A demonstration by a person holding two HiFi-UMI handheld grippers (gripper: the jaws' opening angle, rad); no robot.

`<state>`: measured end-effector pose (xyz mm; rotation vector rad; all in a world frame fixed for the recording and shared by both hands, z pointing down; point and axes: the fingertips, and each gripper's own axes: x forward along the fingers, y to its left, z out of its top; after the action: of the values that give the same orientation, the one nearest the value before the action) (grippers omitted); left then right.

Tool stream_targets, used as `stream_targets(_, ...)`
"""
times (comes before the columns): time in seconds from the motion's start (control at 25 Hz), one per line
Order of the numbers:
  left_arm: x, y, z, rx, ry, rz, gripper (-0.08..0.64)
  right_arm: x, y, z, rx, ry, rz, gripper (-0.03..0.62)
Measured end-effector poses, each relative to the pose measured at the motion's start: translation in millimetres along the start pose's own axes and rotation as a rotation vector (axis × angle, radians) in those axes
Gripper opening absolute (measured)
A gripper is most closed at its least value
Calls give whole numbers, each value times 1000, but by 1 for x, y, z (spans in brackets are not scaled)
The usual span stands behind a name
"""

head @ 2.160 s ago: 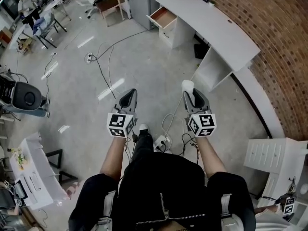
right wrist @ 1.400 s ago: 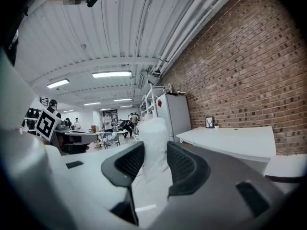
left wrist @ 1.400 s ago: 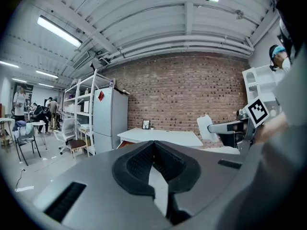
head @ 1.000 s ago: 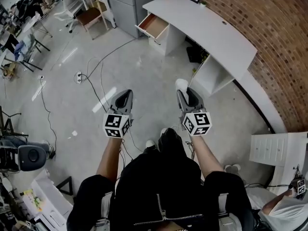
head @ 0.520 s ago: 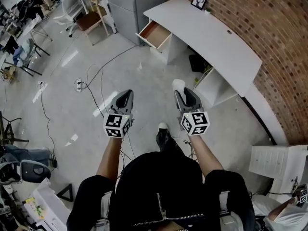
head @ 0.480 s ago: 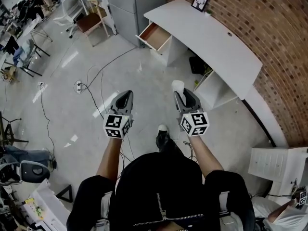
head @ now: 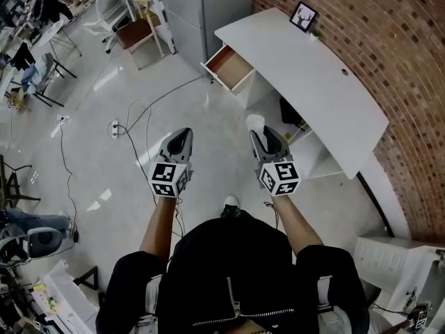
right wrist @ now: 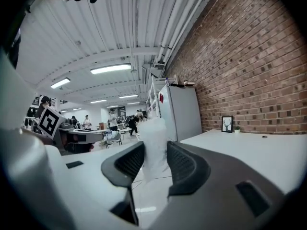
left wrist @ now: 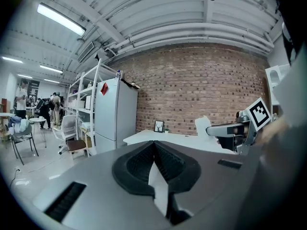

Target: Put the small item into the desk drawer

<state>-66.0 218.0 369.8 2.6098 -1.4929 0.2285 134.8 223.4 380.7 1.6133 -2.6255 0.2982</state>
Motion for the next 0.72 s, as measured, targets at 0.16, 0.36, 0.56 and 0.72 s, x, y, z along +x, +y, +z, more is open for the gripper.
stream_targets(0.16,32,6,7,-9,-3,25,20,30,-24,6,-7,12,35,153)
stream_targets(0.36,57,17,5,-18,9,44,20,59,-42,10,-4,16,54,153)
stream_targets(0.56,80,34,6,-29,14,56,20,85,-54,5,-1,36,62,153)
stream_targets(0.72,104,53,3,-36,17,48,20,111,-62,1,-1,47,55,153)
